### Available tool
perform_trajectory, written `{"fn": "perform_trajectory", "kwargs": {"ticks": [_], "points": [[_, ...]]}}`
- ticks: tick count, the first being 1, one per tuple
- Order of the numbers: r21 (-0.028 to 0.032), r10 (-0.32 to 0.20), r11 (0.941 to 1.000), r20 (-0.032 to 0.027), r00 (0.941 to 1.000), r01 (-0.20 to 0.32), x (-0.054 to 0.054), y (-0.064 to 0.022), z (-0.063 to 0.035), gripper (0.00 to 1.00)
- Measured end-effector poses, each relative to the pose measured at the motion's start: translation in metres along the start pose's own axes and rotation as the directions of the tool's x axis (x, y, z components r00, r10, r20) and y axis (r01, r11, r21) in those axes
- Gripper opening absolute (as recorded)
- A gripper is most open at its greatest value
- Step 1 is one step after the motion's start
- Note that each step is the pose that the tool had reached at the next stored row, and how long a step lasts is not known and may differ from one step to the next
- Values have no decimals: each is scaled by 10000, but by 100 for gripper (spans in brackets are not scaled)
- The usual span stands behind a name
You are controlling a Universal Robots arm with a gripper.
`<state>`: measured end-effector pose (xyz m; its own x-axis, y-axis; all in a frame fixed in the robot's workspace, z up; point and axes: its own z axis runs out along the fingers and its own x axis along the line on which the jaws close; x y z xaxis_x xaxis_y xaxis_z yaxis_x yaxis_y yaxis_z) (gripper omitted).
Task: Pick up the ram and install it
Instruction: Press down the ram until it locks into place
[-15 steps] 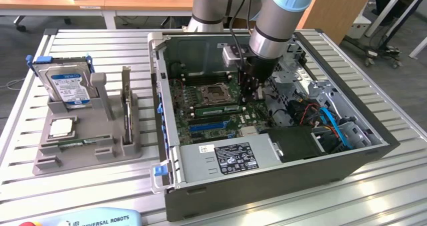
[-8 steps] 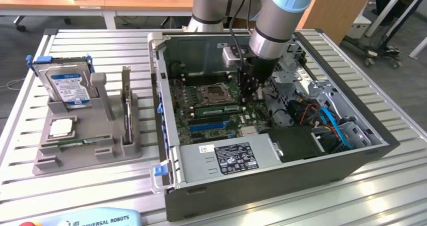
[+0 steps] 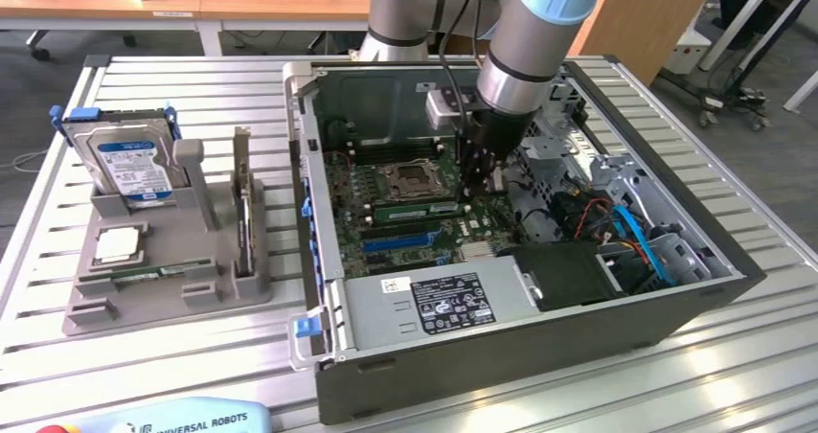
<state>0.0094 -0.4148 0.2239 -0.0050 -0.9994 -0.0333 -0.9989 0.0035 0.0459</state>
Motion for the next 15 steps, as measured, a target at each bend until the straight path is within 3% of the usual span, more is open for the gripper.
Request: {"fn": "perform_trajectory", "kwargs": {"ticks": [15], "points": [[0, 0, 10000, 1, 10000, 0, 0, 0, 13, 10]]}}
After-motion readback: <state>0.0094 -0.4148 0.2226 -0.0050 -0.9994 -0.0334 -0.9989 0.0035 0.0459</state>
